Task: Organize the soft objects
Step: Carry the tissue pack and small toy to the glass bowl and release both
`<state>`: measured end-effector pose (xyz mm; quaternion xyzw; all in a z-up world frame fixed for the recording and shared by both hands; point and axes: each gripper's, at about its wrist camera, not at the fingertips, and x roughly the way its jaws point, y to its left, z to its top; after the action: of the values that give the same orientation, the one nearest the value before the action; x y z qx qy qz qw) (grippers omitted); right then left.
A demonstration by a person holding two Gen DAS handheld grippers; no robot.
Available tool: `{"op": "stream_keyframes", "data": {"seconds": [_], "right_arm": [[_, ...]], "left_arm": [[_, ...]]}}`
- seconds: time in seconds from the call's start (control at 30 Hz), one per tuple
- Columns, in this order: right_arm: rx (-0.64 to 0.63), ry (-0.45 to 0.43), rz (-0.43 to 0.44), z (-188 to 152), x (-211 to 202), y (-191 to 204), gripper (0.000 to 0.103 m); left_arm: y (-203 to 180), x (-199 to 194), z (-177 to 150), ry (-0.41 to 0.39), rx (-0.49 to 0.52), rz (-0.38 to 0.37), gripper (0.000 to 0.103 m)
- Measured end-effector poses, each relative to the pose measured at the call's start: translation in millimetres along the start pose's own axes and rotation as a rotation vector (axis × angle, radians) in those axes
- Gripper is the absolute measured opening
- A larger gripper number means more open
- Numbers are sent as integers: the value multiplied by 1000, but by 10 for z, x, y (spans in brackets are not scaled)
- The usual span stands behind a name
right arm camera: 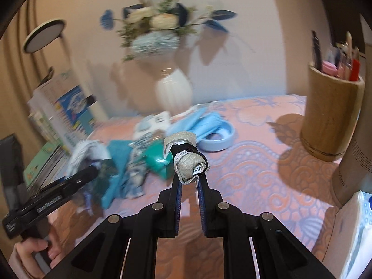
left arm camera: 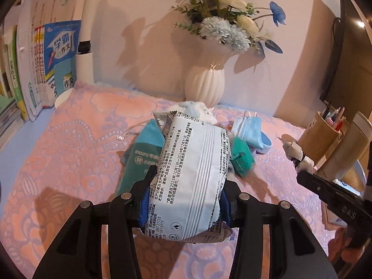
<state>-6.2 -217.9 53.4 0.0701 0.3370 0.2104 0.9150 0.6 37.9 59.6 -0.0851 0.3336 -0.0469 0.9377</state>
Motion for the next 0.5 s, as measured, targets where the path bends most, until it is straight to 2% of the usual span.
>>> {"op": "stream_keyframes", "data": {"seconds": [0.17,0.3,0.5], "right_arm": [[-24,28,26,-115,-183,99,13],[7,39,36,-188,-365,31,13],[50,17,-4,-270,-719,-178,13]], "left_arm": [[-174,-94,-54,26,4,-16,44],[-346,-122,-128,62,7,-32,44],[-685,-170,-208,101,35,-71,44]]}}
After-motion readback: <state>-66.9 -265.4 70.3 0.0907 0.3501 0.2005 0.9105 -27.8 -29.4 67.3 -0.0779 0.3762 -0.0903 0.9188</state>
